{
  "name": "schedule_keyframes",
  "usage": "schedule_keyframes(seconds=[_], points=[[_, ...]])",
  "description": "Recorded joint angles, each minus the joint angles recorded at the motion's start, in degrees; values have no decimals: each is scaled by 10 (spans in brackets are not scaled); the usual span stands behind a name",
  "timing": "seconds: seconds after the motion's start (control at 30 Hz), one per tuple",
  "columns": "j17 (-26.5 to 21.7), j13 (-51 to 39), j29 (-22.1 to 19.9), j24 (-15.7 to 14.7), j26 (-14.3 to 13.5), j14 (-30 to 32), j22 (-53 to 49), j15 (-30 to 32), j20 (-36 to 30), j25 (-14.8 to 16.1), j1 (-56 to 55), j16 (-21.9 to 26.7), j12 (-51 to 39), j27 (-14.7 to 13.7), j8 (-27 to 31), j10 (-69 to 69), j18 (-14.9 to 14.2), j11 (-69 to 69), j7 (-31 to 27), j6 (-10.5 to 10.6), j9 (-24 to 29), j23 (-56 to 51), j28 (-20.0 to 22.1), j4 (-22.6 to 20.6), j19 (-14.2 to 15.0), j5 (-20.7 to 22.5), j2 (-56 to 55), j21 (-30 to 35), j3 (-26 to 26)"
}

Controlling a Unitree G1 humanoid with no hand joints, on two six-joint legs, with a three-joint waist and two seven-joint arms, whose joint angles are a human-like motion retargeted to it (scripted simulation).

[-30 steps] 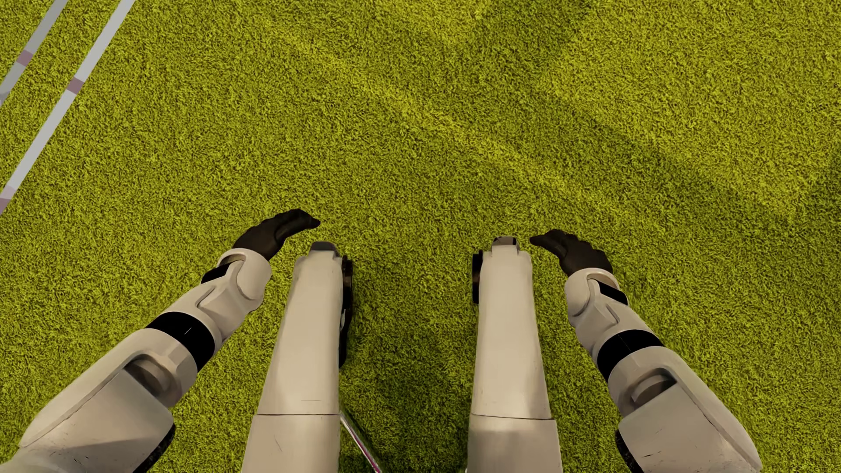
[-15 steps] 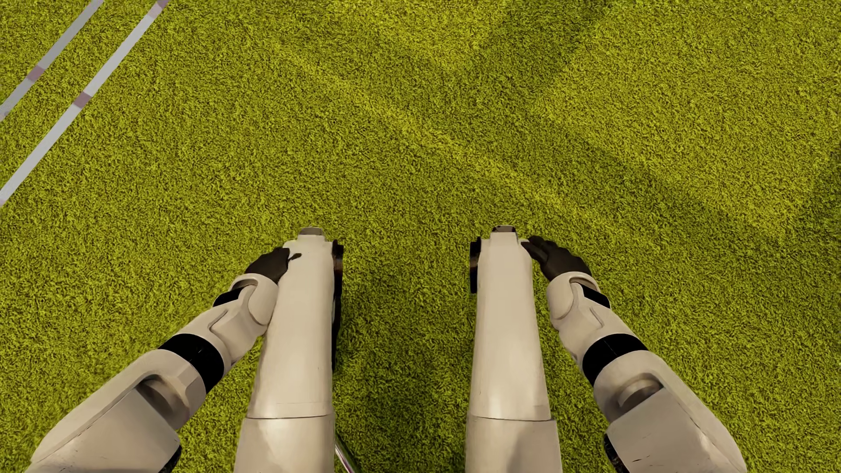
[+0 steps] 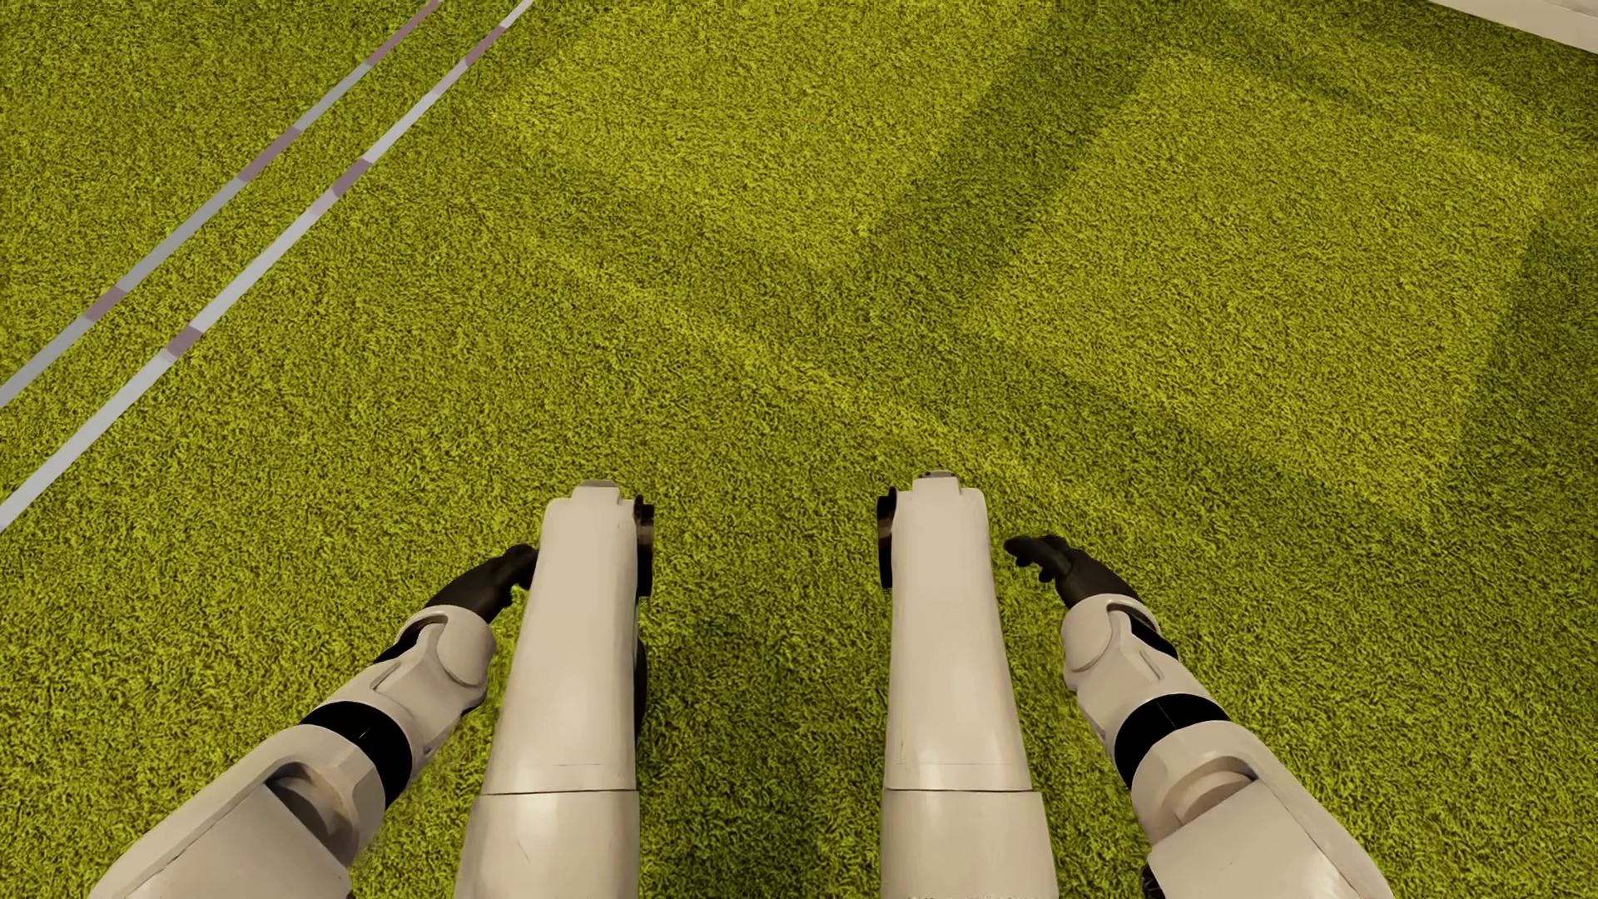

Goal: Sit down on the pink chair

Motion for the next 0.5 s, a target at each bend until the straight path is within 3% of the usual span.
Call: schedule_keyframes(seconds=[0.2, 0.5], points=[[7, 11, 32, -17, 10, 4, 33, 3, 14, 11, 12, -6, 19, 25, -2, 2, 8, 6, 0, 0, -7, 63, -16, -5, -4, 0, 10, 4, 1], [3, 9, 34, -20, 18, 5, 54, 3, 17, 12, 12, 1, 15, 30, -1, 2, 7, 5, 0, -1, -4, 76, -26, -6, -6, 3, 9, 6, 1]])
